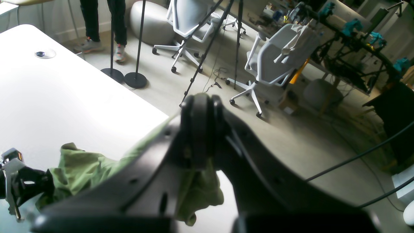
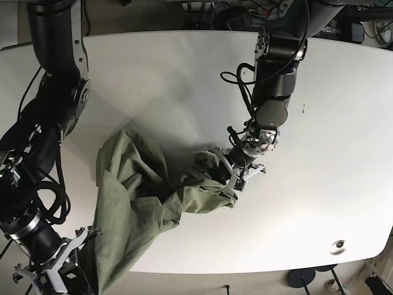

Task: Fold the T-shirt properly

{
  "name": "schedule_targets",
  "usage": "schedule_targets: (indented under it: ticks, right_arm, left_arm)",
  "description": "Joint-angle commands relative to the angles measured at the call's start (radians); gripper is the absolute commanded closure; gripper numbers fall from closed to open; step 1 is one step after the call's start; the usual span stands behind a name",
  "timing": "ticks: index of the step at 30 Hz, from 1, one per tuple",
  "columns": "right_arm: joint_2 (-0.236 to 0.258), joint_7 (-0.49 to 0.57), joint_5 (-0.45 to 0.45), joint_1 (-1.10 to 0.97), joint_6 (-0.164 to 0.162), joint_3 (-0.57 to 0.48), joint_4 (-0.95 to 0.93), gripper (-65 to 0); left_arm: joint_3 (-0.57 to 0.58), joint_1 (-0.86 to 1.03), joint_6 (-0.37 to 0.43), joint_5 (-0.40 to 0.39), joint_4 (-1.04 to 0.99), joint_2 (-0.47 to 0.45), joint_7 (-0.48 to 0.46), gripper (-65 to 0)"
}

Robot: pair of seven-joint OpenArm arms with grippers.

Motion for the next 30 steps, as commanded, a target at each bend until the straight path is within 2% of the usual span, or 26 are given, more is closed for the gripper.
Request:
schedule_targets:
  ticks: [1,4,6,8,10,12,15,19,22,25,28,30]
  right_arm:
    - [0.015,0.038,0.003,0.039,-0.009,0.006,0.008,-1.7]
    - [0.022,0.069,0.003,0.039,-0.011,0.006,-0.044,-1.7]
    - [0.039,0.089,0.003,0.042,-0.011,0.008,-0.106,-1.7]
    - [0.045,0.138,0.0,0.052,-0.012,0.004,-0.224,-1.7]
    - [0.058,0.176,-0.053,0.08,-0.026,-0.003,-0.302,-1.7]
    - [0.044,0.256,-0.136,0.12,-0.026,-0.003,-0.423,-1.7]
    - [0.035,0.406,-0.248,0.235,-0.021,-0.005,-0.692,-1.7]
    - [0.041,0.574,-0.333,0.424,-0.021,-0.005,-0.996,-1.7]
    - [0.044,0.586,-0.34,0.52,-0.021,0.001,-1.063,-1.7]
    - [0.045,0.569,-0.339,0.521,-0.021,0.004,-1.062,-1.7]
    - [0.071,0.548,-0.29,0.521,-0.021,0.006,-1.062,-1.7]
    - [0.093,0.518,-0.211,0.451,-0.029,0.004,-1.02,-1.9]
  left_arm:
    - [-0.001,0.001,0.011,0.027,0.027,-0.017,0.065,-0.7]
    - [-0.021,0.044,0.007,0.027,0.153,-0.045,0.08,-0.6]
    - [-0.065,0.048,0.003,0.022,0.272,-0.068,0.186,-0.6]
    - [-0.153,0.048,-0.069,0.024,0.432,-0.076,0.301,-0.6]
    - [-0.194,0.042,-0.103,0.028,0.496,-0.079,0.348,-0.6]
    - [-0.211,0.007,-0.123,0.025,0.572,-0.122,0.41,-0.6]
    - [-0.211,-0.148,-0.123,0.024,0.59,-0.185,0.51,-0.6]
    - [-0.219,-0.398,-0.123,0.024,0.547,-0.277,0.571,-0.6]
    - [-0.219,-0.564,-0.123,0.024,0.501,-0.355,0.602,-0.6]
    - [-0.219,-0.682,-0.123,0.024,0.492,-0.412,0.608,-0.6]
    - [-0.22,-0.682,-0.126,0.022,0.55,-0.461,0.646,-0.6]
    - [-0.248,-0.569,-0.181,0.022,0.647,-0.465,0.681,-0.6]
